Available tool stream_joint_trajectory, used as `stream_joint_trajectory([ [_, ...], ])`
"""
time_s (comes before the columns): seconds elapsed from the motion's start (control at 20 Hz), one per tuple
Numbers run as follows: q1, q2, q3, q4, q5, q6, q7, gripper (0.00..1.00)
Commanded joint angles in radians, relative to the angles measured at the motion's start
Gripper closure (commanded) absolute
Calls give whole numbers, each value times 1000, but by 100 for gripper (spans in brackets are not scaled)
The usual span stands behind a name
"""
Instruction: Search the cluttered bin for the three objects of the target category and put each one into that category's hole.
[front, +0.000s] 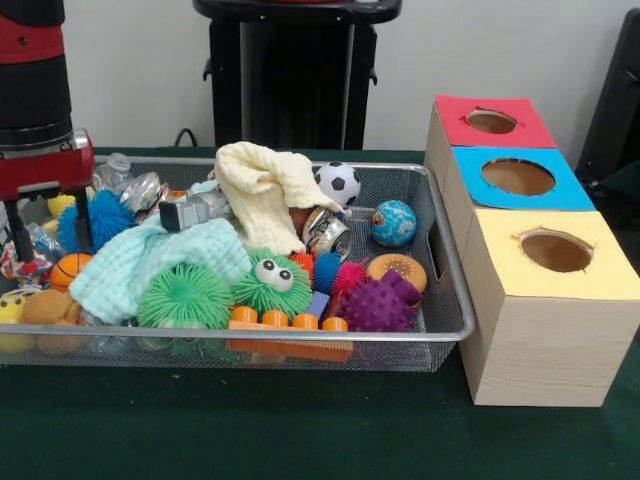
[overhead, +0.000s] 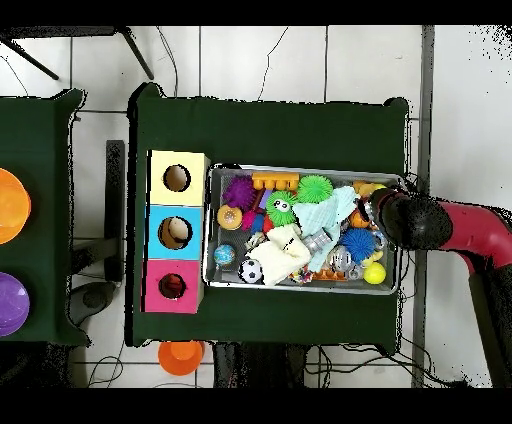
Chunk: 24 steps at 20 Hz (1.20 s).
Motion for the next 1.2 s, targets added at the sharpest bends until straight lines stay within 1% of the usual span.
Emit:
stream_joint_trajectory([
  [0.05,1,8,54,19,-52,3,-262,0],
  [0.15,1,12,57,21,-55,-10,-254,0],
  [0.2,-4,35,70,3,-55,-31,-255,0],
  [0.35,-4,62,76,-29,-69,-54,-254,0],
  [0.4,-10,80,82,-50,-73,-59,-267,0],
  [0.5,-24,101,92,-67,-76,-68,-284,0],
  [0.65,-32,113,96,-79,-85,-77,-291,0],
  [0.8,-33,104,87,-81,-108,-76,-296,0],
  [1.2,-19,113,63,-112,-161,-48,-298,0],
])
